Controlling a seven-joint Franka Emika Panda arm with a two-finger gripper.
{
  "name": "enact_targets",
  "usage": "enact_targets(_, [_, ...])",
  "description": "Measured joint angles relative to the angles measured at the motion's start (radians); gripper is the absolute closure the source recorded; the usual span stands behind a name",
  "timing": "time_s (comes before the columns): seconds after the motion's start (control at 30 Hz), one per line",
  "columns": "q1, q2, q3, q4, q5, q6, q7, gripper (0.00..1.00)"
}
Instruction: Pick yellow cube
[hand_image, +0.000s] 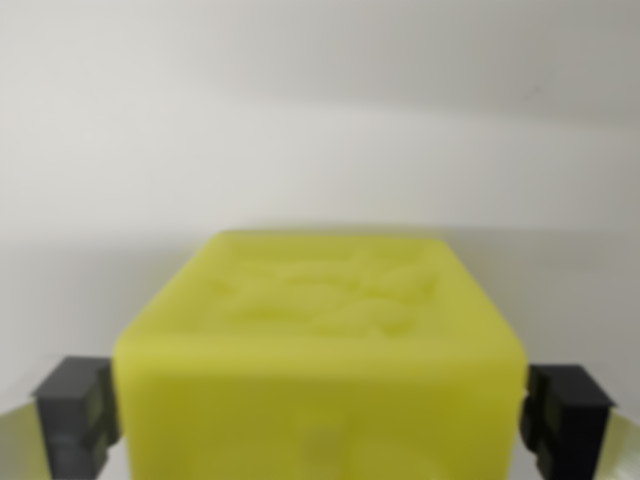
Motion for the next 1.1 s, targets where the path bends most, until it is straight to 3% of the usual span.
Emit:
enact_targets(0.17, [0.001,0.003,0.0,0.001,0.002,0.002,-0.003,0.0])
enact_targets(0.2, [0.001,0.003,-0.001,0.001,0.003,0.002,-0.003,1.0])
enact_targets(0.43, [0.001,-0.017,-0.001,-0.005,0.002,-0.011,-0.001,1.0])
enact_targets(1.1, [-0.003,-0.143,-0.001,-0.036,-0.021,-0.106,0.015,1.0])
